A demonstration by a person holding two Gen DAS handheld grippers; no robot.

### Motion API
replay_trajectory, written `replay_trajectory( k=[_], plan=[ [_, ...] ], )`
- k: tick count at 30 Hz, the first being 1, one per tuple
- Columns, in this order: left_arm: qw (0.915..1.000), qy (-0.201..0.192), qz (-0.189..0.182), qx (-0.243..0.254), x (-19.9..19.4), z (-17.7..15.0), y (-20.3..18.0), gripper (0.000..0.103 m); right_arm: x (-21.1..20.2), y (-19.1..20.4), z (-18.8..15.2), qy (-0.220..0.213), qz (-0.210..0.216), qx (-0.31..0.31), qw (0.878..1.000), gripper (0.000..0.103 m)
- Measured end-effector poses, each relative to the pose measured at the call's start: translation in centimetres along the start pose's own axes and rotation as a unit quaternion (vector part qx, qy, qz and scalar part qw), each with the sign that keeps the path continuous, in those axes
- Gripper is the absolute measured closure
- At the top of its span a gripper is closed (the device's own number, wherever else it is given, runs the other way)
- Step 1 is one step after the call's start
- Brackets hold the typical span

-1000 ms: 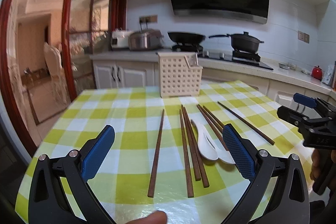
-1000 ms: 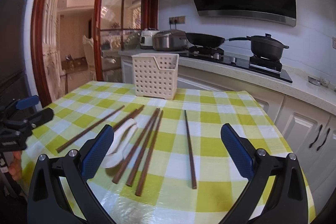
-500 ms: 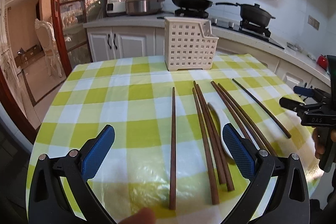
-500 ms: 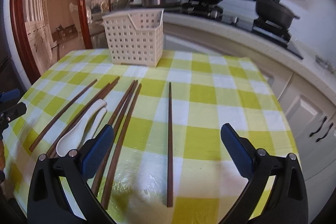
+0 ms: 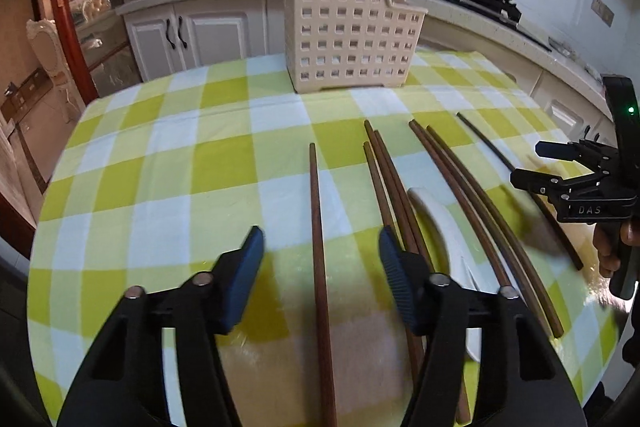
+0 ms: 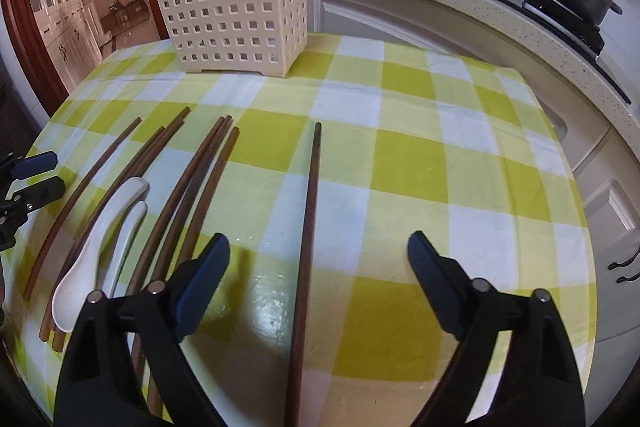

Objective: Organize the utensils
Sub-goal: 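Close the left tool on a brown chopstick while the right tool grasps another chopstick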

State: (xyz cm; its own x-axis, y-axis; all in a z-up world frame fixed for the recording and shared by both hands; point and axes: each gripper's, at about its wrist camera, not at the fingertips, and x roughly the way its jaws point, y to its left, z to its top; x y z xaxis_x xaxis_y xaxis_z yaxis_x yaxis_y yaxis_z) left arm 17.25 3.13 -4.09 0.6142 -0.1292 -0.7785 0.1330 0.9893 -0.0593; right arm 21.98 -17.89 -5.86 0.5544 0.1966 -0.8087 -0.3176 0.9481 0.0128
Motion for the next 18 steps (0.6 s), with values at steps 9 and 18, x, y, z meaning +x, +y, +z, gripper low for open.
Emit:
replay_trajectory(
  k=[9,18],
  plan=[
    [0.9995,0.031,0.002,0.005,3.1,0.9,0.1,0.067,1.6,0.3,0.2,0.016,0.008,-0.007,1.0,0.035],
    [0.9992,0.029,0.018,0.019,3.6,1.3,-0.2,0.076,1.8,0.3,0.9,0.007,0.014,-0.006,1.0,0.069]
  ],
)
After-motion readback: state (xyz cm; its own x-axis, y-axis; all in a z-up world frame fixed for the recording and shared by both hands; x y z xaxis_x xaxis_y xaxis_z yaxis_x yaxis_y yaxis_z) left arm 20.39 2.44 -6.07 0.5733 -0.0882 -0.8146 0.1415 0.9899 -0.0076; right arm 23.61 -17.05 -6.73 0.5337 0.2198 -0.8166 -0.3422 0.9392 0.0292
